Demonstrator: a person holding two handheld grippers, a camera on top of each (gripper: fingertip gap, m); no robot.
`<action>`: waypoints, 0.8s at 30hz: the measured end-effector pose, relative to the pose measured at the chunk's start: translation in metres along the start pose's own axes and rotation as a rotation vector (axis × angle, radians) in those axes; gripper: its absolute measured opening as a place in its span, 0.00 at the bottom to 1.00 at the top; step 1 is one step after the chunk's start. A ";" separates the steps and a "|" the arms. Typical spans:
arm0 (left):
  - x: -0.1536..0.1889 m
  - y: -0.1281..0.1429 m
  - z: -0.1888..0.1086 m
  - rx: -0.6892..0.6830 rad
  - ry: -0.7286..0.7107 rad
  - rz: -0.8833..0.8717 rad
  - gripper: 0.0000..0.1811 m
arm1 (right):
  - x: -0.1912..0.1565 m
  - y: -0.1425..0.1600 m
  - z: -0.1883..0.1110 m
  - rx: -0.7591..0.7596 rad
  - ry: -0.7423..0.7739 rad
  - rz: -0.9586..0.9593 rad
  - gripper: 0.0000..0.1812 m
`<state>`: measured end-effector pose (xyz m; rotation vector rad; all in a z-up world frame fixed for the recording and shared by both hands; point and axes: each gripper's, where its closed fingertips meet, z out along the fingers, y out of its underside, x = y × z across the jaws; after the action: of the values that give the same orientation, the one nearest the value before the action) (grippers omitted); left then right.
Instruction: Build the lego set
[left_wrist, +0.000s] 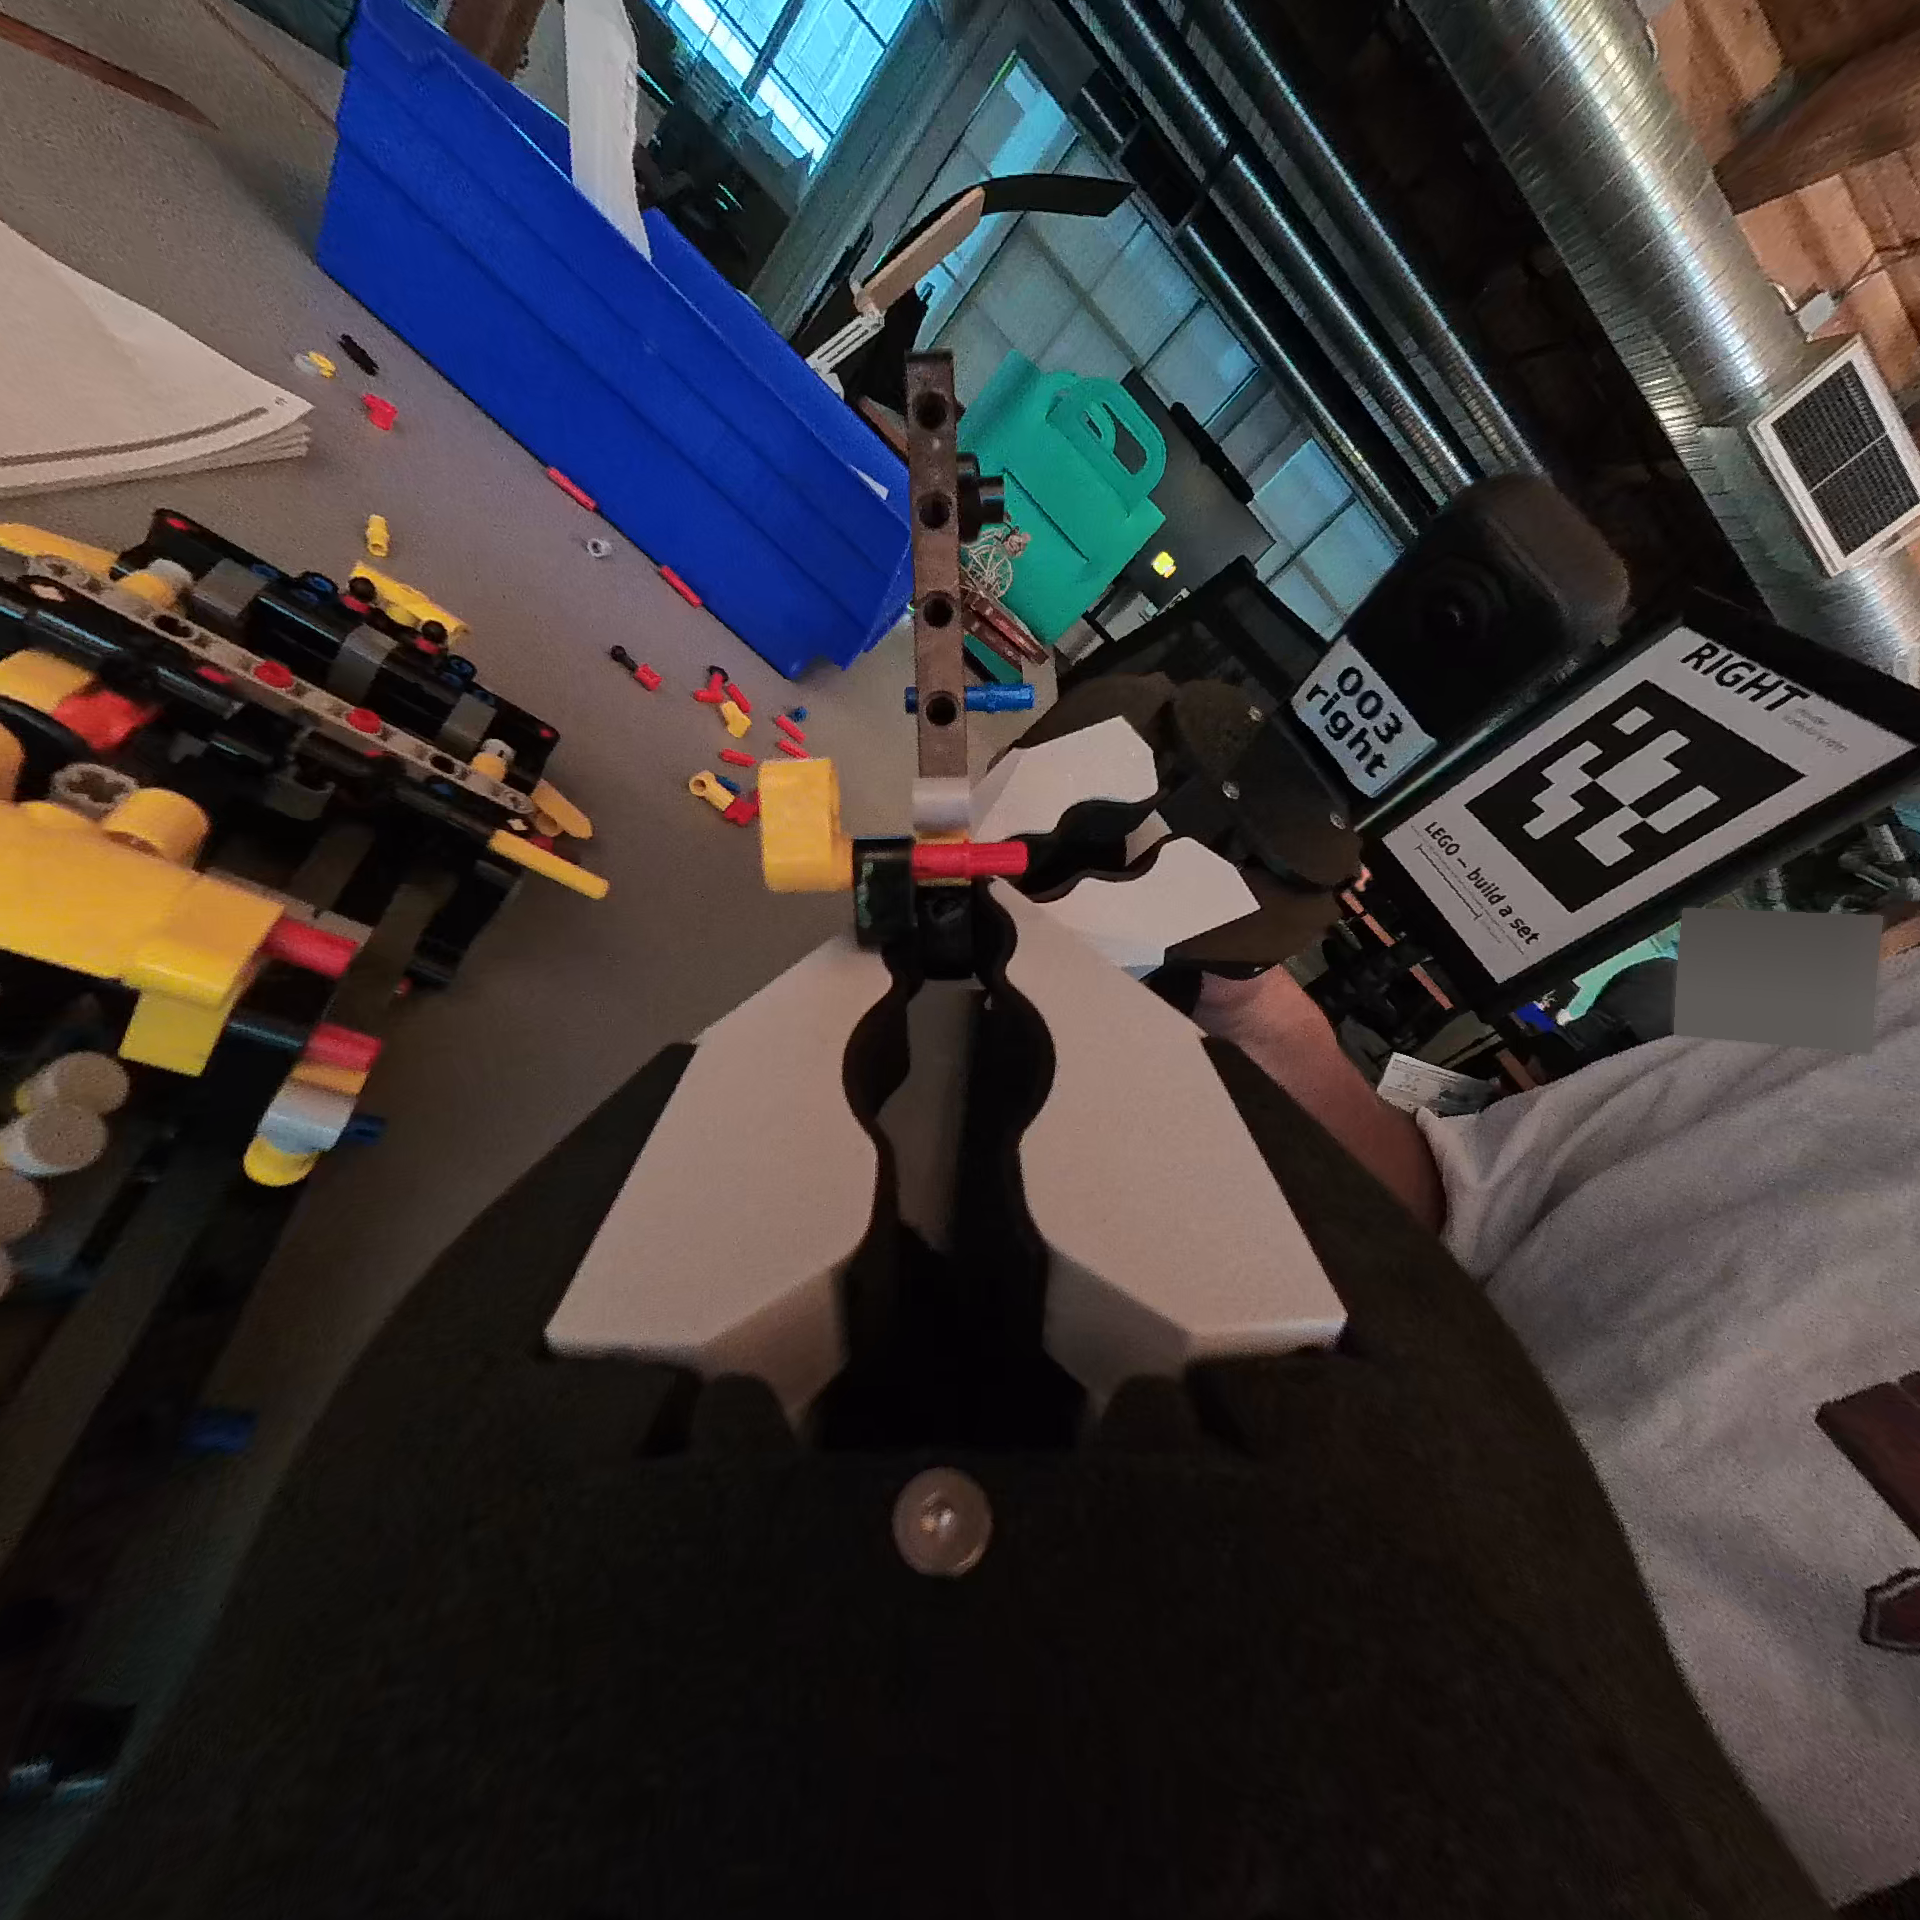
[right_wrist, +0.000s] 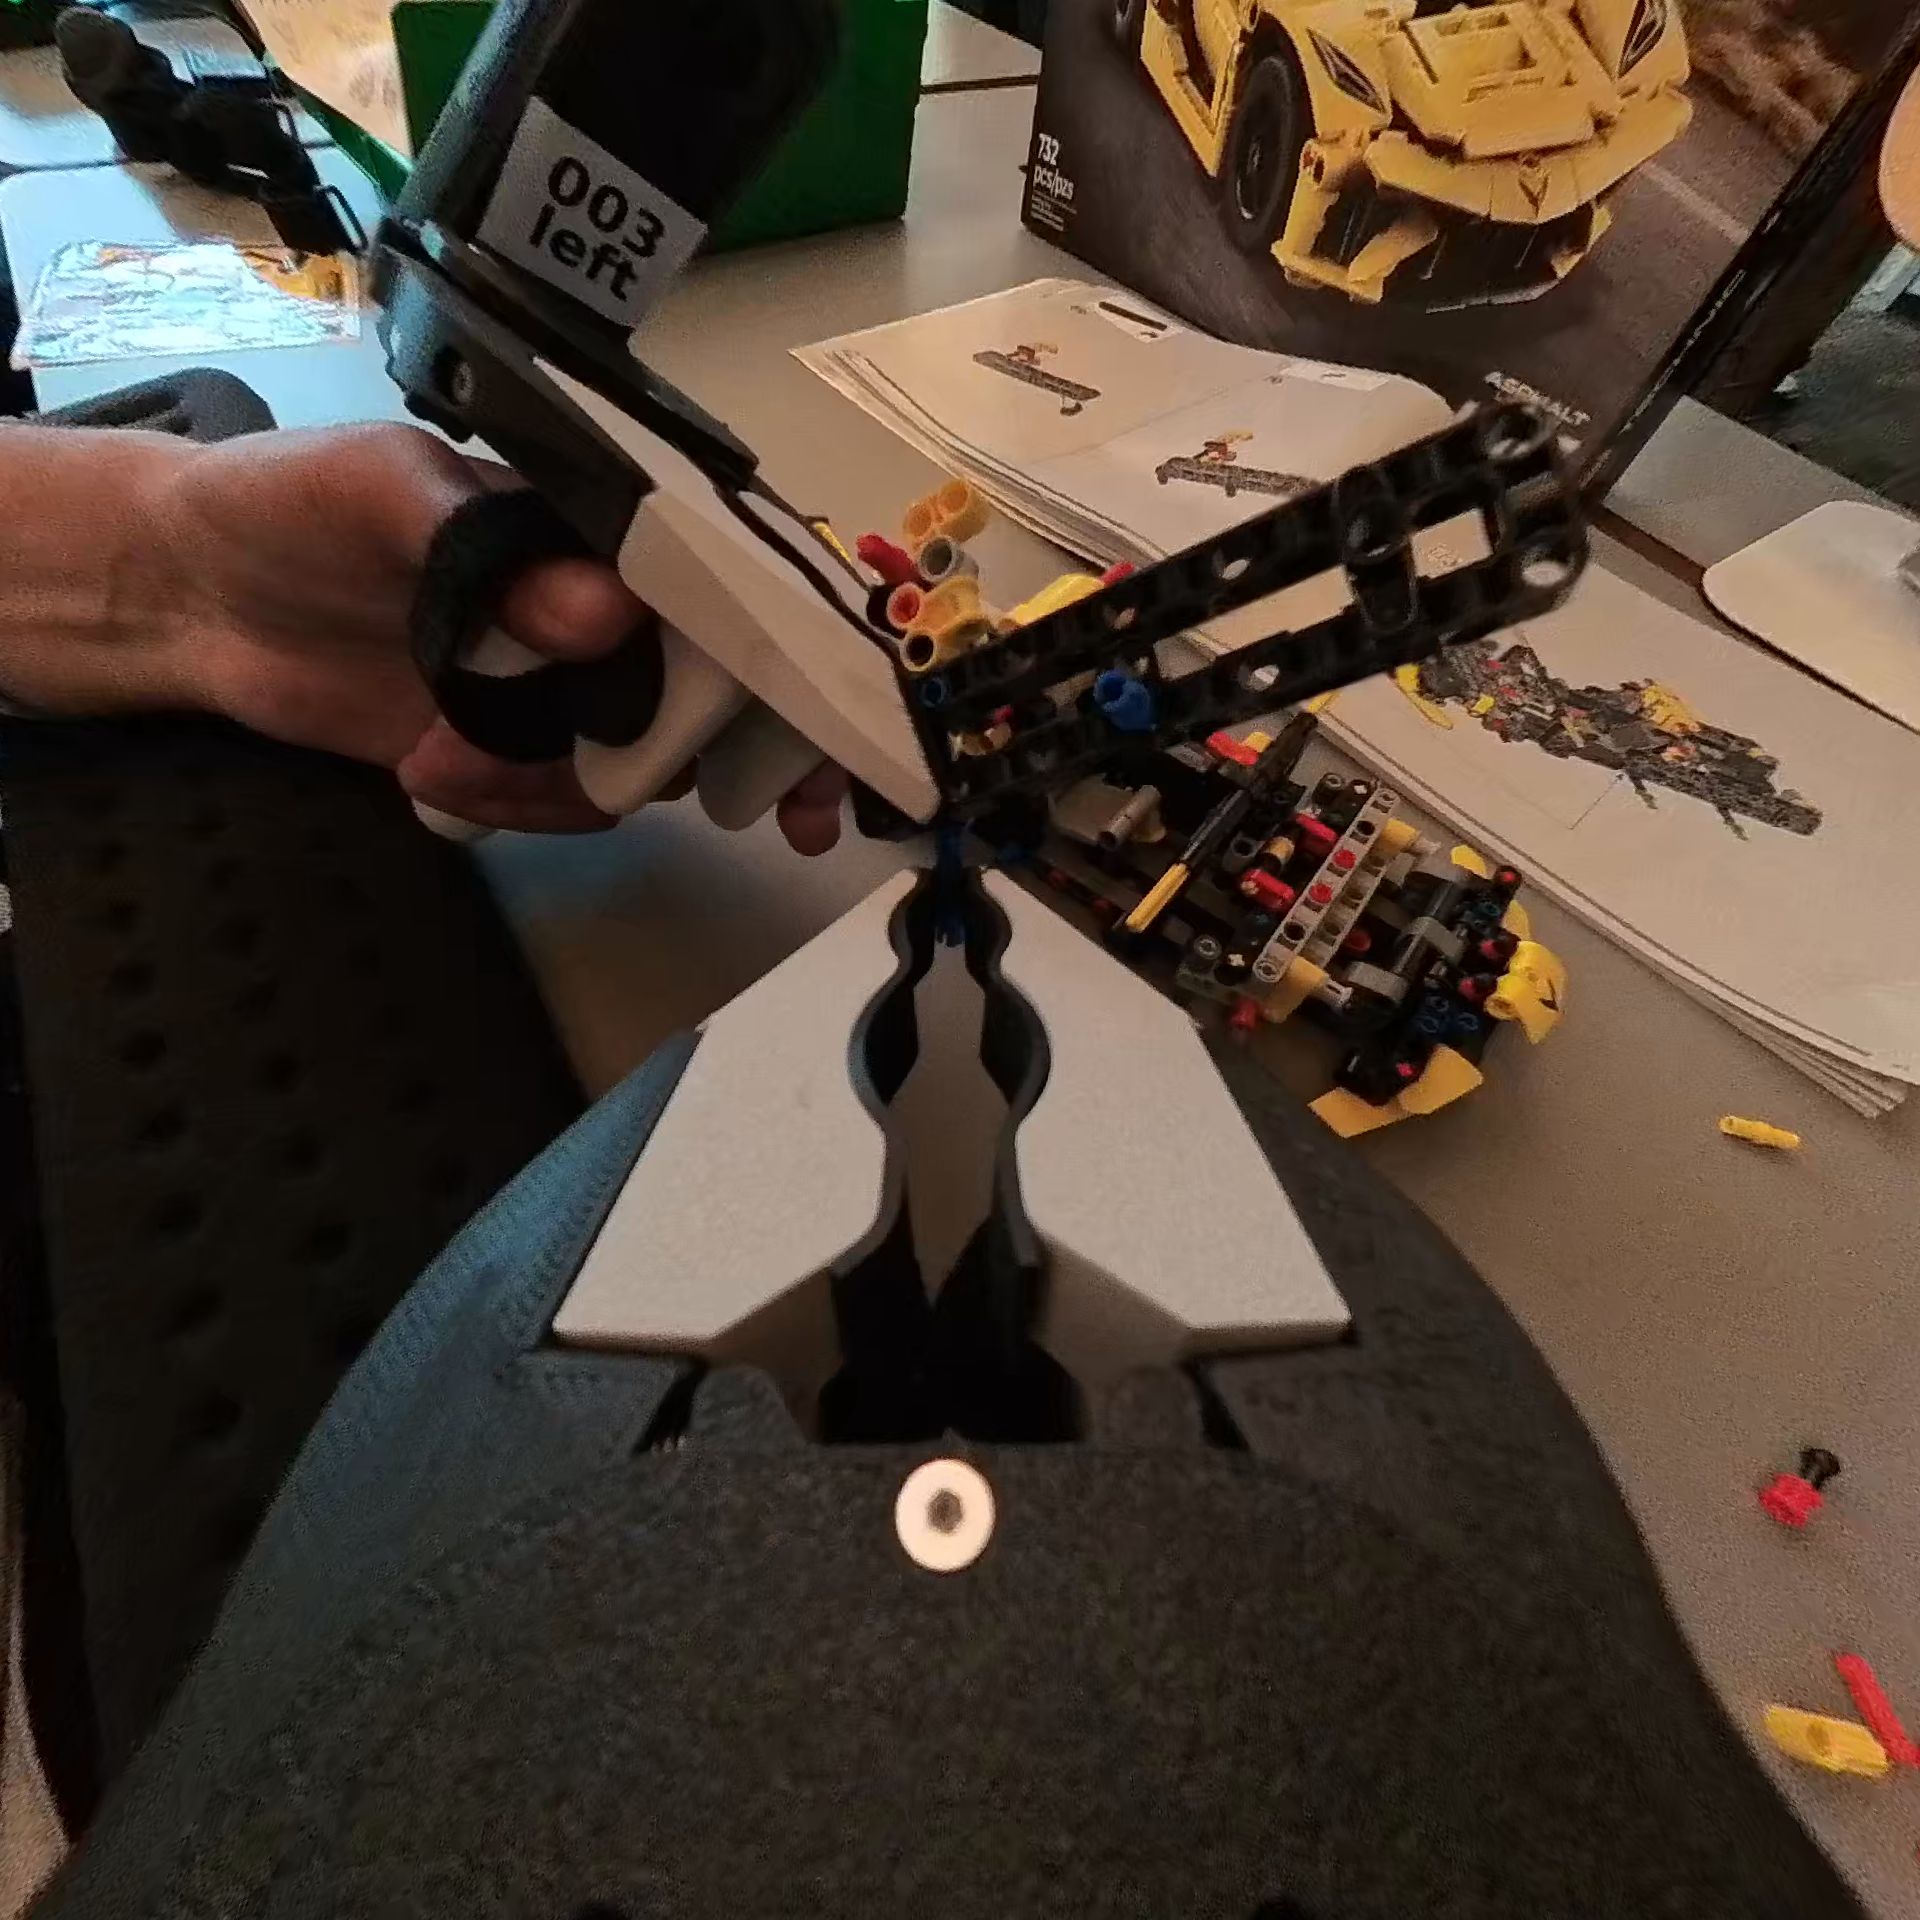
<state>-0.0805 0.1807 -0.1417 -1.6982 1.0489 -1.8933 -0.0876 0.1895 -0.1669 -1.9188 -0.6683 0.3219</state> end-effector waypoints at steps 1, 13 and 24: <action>0.000 0.000 0.000 -0.001 -0.002 0.001 0.04 | 0.000 0.000 0.000 0.000 -0.006 0.010 0.02; -0.005 0.000 -0.002 -0.004 -0.041 0.024 0.04 | 0.003 -0.007 -0.001 0.063 0.008 0.009 0.02; -0.008 0.006 0.000 -0.053 -0.076 0.077 0.04 | 0.003 0.007 0.010 -0.083 0.126 -0.326 0.02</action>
<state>-0.0804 0.1827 -0.1519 -1.7194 1.1273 -1.7540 -0.0876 0.1963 -0.1773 -1.8521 -0.9050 -0.0325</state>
